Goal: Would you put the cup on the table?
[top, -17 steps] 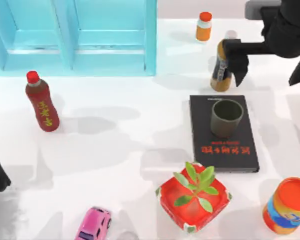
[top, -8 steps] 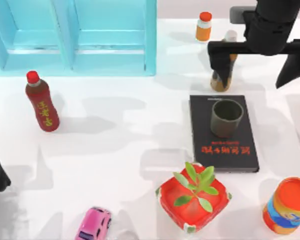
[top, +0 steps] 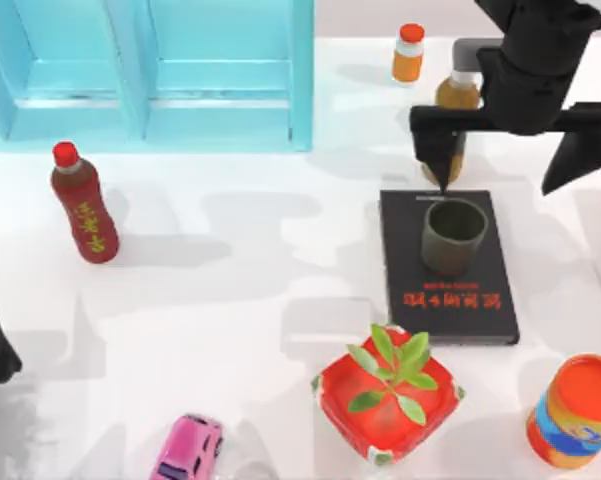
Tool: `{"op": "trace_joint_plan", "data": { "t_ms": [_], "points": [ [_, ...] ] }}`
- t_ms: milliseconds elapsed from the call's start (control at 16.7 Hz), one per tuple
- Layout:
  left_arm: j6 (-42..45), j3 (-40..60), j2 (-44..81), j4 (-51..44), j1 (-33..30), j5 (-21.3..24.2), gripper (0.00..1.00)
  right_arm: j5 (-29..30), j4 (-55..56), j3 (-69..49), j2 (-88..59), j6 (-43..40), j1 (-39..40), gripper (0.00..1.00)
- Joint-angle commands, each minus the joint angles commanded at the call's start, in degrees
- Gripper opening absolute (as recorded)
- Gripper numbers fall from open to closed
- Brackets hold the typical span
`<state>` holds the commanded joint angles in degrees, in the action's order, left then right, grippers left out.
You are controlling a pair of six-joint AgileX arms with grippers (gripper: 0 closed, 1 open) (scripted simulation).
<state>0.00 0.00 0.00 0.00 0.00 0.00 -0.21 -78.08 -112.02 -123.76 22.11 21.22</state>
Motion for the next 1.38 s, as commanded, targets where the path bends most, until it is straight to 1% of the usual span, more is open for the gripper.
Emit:
{"op": "trace_joint_plan", "data": {
  "t_ms": [180,300,420,660,1380],
  "points": [
    [0.0,0.0,0.0,0.0,0.0,0.0,1.0,0.0,9.4,8.7,-0.5,0.1,0.1,1.0],
    [0.0,0.0,0.0,0.0,0.0,0.0,1.0,0.0,13.5,12.7,-0.8,0.2,0.2,1.0],
    [0.0,0.0,0.0,0.0,0.0,0.0,1.0,0.0,15.3,14.3,-1.0,0.3,0.2,1.0],
    [0.0,0.0,0.0,0.0,0.0,0.0,1.0,0.0,15.3,14.3,-1.0,0.3,0.3,1.0],
    [0.0,0.0,0.0,0.0,0.0,0.0,1.0,0.0,15.3,14.3,-1.0,0.3,0.3,0.1]
  ]
}}
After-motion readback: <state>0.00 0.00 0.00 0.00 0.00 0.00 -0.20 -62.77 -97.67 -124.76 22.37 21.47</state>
